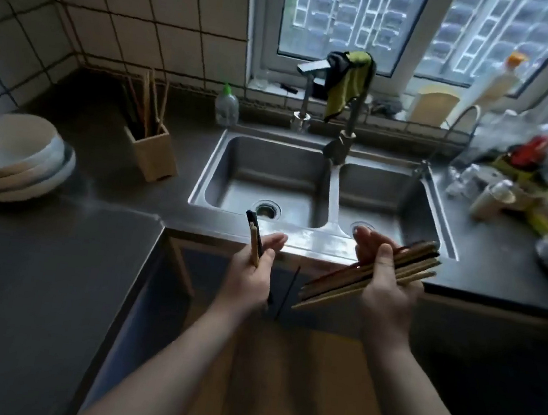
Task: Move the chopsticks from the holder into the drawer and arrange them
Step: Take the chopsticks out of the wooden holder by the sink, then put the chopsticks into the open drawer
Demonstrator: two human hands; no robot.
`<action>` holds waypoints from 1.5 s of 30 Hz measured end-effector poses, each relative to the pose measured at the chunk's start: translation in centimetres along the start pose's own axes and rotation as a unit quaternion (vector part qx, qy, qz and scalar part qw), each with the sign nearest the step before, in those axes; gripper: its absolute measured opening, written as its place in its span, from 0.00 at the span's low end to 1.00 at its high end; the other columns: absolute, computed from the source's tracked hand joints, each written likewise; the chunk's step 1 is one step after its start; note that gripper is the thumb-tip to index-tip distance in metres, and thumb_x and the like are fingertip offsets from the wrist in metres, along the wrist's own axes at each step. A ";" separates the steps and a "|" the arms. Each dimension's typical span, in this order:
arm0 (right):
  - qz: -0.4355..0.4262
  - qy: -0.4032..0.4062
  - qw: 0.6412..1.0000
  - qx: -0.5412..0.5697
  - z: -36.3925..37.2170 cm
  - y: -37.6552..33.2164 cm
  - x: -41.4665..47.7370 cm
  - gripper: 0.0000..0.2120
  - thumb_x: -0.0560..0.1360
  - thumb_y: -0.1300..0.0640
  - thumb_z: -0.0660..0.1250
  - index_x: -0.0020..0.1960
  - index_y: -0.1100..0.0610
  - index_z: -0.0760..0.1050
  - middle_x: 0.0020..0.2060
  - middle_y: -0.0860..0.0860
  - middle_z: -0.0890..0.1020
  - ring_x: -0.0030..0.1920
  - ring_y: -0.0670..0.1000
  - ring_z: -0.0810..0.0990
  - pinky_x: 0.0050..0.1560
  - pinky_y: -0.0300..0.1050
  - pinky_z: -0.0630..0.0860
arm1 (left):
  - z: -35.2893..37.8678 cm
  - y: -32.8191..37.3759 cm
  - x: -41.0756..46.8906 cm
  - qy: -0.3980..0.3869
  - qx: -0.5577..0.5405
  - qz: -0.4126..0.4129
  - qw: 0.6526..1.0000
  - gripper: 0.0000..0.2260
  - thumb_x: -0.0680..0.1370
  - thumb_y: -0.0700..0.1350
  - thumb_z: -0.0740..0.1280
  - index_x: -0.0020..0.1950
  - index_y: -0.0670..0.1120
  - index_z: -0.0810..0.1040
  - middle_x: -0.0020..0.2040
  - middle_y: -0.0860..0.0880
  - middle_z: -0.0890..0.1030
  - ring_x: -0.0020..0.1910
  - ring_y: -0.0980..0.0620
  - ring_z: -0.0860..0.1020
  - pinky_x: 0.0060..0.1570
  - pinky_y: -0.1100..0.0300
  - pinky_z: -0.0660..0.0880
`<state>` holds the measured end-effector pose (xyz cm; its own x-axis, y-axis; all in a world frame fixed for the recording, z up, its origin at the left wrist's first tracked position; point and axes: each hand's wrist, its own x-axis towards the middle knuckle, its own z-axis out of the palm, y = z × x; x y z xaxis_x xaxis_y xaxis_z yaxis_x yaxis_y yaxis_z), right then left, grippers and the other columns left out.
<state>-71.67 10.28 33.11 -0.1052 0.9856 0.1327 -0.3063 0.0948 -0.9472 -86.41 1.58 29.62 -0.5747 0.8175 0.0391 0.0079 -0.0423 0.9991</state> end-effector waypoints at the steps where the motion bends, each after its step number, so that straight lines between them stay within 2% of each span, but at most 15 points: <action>1: -0.001 0.024 1.000 -0.013 -1.6 -0.3 -0.3 0.10 0.81 0.58 0.61 0.52 0.58 0.81 0.50 0.56 0.85 0.54 0.56 0.84 0.60 0.51 0.78 | 1.4 -0.2 -0.6 -0.024 0.005 -0.003 1.000 0.13 0.82 0.33 0.58 0.62 0.43 0.77 0.58 0.50 0.81 0.59 0.61 0.78 0.60 0.68 0.71; 4: -0.020 0.082 0.996 -0.037 -6.8 -1.5 -1.3 0.10 0.81 0.59 0.61 0.51 0.57 0.82 0.50 0.56 0.85 0.53 0.56 0.84 0.60 0.52 0.78 | 6.1 -0.8 -2.3 -0.095 0.024 -0.007 0.995 0.14 0.82 0.33 0.58 0.62 0.44 0.77 0.57 0.52 0.81 0.60 0.61 0.78 0.61 0.67 0.71; 7: -0.043 0.142 0.986 -0.070 -12.9 -3.0 -2.4 0.11 0.81 0.61 0.59 0.50 0.56 0.81 0.49 0.57 0.85 0.53 0.56 0.84 0.60 0.53 0.78 | 11.6 -1.5 -4.0 -0.166 0.045 -0.015 0.985 0.13 0.82 0.35 0.58 0.63 0.44 0.77 0.59 0.49 0.81 0.62 0.57 0.77 0.65 0.60 0.71; 12: -0.033 0.222 0.968 -0.112 -25.3 -6.1 -5.5 0.14 0.82 0.58 0.57 0.50 0.49 0.81 0.52 0.51 0.85 0.56 0.51 0.83 0.59 0.47 0.77 | 22.4 -3.0 -8.9 -0.268 0.067 -0.003 0.961 0.13 0.82 0.37 0.60 0.61 0.50 0.77 0.58 0.53 0.81 0.61 0.59 0.77 0.63 0.63 0.72; 18: -0.062 0.320 0.940 -0.103 -40.7 -10.6 -9.6 0.12 0.81 0.58 0.57 0.52 0.53 0.80 0.52 0.53 0.85 0.56 0.52 0.83 0.58 0.42 0.78 | 36.5 -4.3 -17.1 -0.372 0.065 -0.004 0.926 0.13 0.82 0.39 0.60 0.61 0.53 0.77 0.60 0.52 0.81 0.62 0.58 0.77 0.64 0.57 0.72; 22: -0.056 0.373 0.922 -0.090 -50.4 -13.3 -12.6 0.12 0.82 0.61 0.55 0.53 0.58 0.78 0.52 0.54 0.85 0.57 0.52 0.83 0.59 0.42 0.77 | 45.6 -5.0 -23.0 -0.428 0.065 0.006 0.901 0.14 0.82 0.40 0.59 0.61 0.55 0.77 0.59 0.57 0.81 0.62 0.61 0.77 0.62 0.64 0.73; 24: -0.057 0.413 0.906 -0.075 -54.9 -14.5 -14.2 0.13 0.82 0.62 0.55 0.51 0.57 0.79 0.51 0.55 0.85 0.56 0.53 0.83 0.58 0.41 0.78 | 49.9 -5.3 -25.9 -0.457 0.063 -0.001 0.887 0.14 0.82 0.40 0.59 0.60 0.56 0.78 0.59 0.57 0.81 0.61 0.60 0.77 0.61 0.63 0.73; 29: -0.046 0.486 0.870 -0.070 -63.7 -16.1 -18.6 0.13 0.82 0.64 0.55 0.51 0.57 0.78 0.50 0.56 0.85 0.55 0.53 0.83 0.57 0.40 0.78 | 57.9 -5.5 -32.5 -0.547 0.073 -0.005 0.834 0.15 0.82 0.45 0.60 0.57 0.65 0.79 0.57 0.64 0.81 0.60 0.63 0.77 0.55 0.69 0.74; 32: -0.052 0.524 0.846 -0.081 -67.2 -15.5 -21.0 0.12 0.82 0.64 0.54 0.54 0.60 0.77 0.52 0.56 0.84 0.56 0.52 0.83 0.58 0.41 0.77 | 61.0 -6.2 -35.5 -0.607 0.083 -0.045 0.789 0.13 0.81 0.49 0.59 0.59 0.61 0.79 0.56 0.62 0.80 0.58 0.62 0.77 0.51 0.69 0.75; 35: -0.049 0.564 0.822 -0.068 -69.7 -14.0 -23.0 0.11 0.82 0.64 0.54 0.56 0.66 0.74 0.53 0.60 0.83 0.56 0.53 0.83 0.60 0.43 0.77 | 63.5 -7.7 -37.8 -0.639 0.101 -0.065 0.760 0.11 0.82 0.46 0.60 0.61 0.53 0.80 0.56 0.57 0.82 0.58 0.61 0.78 0.55 0.65 0.75; 37: -0.040 0.602 0.797 -0.038 -71.3 -12.5 -24.5 0.11 0.82 0.63 0.55 0.52 0.61 0.76 0.51 0.59 0.84 0.56 0.54 0.83 0.62 0.48 0.76 | 65.2 -9.9 -39.6 -0.653 0.113 -0.085 0.744 0.10 0.82 0.43 0.61 0.59 0.52 0.81 0.55 0.57 0.82 0.58 0.61 0.78 0.57 0.64 0.73; 40: -0.013 0.641 0.767 -0.036 -73.0 -9.6 -26.0 0.12 0.82 0.60 0.57 0.49 0.53 0.78 0.50 0.53 0.85 0.57 0.54 0.83 0.64 0.51 0.75 | 66.8 -14.4 -41.5 -0.682 0.136 -0.088 0.713 0.10 0.82 0.45 0.62 0.57 0.53 0.82 0.56 0.58 0.82 0.60 0.59 0.78 0.65 0.54 0.72; 42: 0.026 0.663 0.746 -0.054 -73.6 -7.3 -27.0 0.12 0.81 0.58 0.58 0.49 0.50 0.79 0.50 0.52 0.85 0.56 0.50 0.83 0.63 0.47 0.75 | 67.6 -17.6 -42.4 -0.698 0.170 -0.099 0.688 0.11 0.81 0.47 0.62 0.53 0.60 0.82 0.55 0.63 0.82 0.61 0.60 0.77 0.67 0.52 0.70; 43: 0.053 0.679 0.729 -0.068 -74.0 -6.2 -27.4 0.11 0.81 0.55 0.59 0.47 0.50 0.80 0.48 0.51 0.86 0.54 0.45 0.83 0.60 0.40 0.76 | 67.9 -19.0 -42.7 -0.705 0.184 -0.110 0.676 0.12 0.81 0.48 0.62 0.52 0.63 0.82 0.55 0.64 0.82 0.61 0.59 0.77 0.68 0.52 0.70; 45: 0.107 0.722 0.676 -0.102 -74.6 -3.6 -28.0 0.12 0.79 0.50 0.62 0.39 0.50 0.78 0.38 0.45 0.85 0.39 0.33 0.81 0.43 0.24 0.73 | 68.6 -21.9 -43.3 -0.721 0.199 -0.139 0.650 0.12 0.80 0.49 0.62 0.51 0.65 0.82 0.55 0.59 0.82 0.60 0.54 0.77 0.67 0.50 0.68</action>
<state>2.97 -7.16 11.02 0.9517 0.0758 -0.2975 -0.2778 -0.2001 -0.9396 -5.55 6.52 7.32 0.7613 0.4628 -0.4542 0.4434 0.1395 0.8854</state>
